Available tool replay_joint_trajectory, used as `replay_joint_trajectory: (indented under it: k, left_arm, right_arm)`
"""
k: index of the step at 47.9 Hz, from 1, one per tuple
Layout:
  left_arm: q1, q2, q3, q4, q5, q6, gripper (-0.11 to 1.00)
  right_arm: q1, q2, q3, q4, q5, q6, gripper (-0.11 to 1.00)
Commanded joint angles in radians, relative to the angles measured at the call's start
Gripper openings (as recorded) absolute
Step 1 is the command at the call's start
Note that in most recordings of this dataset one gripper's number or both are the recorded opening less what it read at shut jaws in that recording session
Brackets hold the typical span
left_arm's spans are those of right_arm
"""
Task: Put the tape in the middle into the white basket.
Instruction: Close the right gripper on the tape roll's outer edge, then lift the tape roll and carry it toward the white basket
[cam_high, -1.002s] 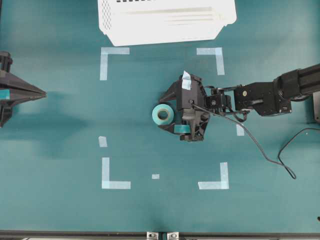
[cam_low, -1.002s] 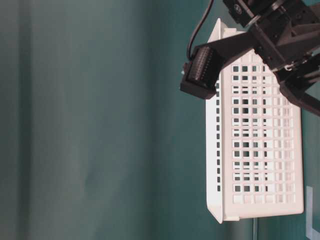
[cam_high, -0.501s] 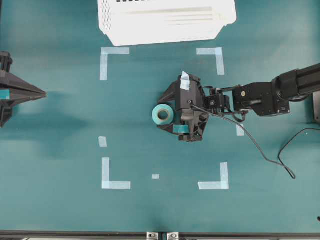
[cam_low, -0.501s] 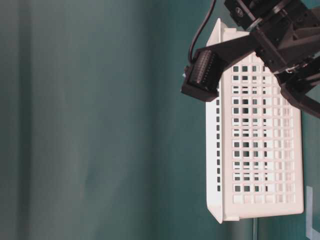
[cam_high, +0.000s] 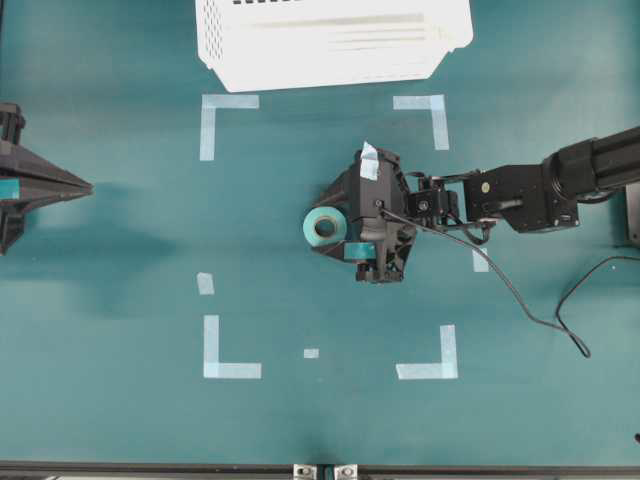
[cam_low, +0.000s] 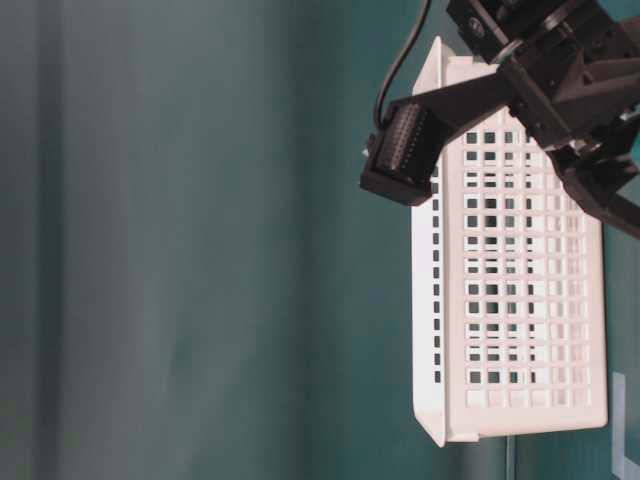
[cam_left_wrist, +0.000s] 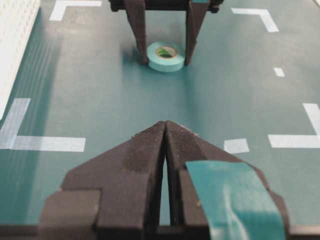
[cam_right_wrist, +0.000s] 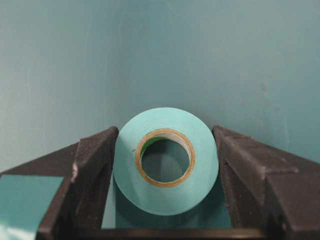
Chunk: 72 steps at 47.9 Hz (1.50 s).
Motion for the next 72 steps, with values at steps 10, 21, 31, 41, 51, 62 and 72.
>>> replay_joint_trajectory:
  k: [10,21,31,41,51,62,72]
  left_arm:
    - [-0.003,0.008,-0.014,-0.003,-0.009,0.000,-0.11]
    - [-0.003,0.009,-0.012,-0.003,-0.009,0.000,-0.11]
    - [-0.003,0.009,-0.014,-0.003,-0.009,0.000,-0.11]
    - [-0.003,0.008,-0.014,-0.003,-0.009,0.000,-0.11]
    - [-0.003,0.009,-0.014,-0.003,-0.009,0.000,-0.11]
    - [-0.003,0.008,-0.014,-0.002,-0.009,0.000,-0.11]
    - [-0.003,0.008,-0.014,-0.003,-0.009,0.000,-0.11]
  right_arm:
    - [0.005,-0.130,-0.020,0.002,0.057,-0.002,0.66]
    - [0.005,-0.232,-0.021,0.000,0.121,-0.002,0.66]
    - [0.005,-0.291,-0.032,0.000,0.156,-0.002,0.66]
    - [0.005,-0.328,-0.052,-0.003,0.222,-0.002,0.66]
    - [0.003,-0.359,-0.075,-0.003,0.301,-0.002,0.66]
    - [-0.002,-0.411,-0.081,-0.005,0.350,-0.003,0.66]
    - [-0.005,-0.426,-0.081,-0.005,0.350,-0.003,0.66]
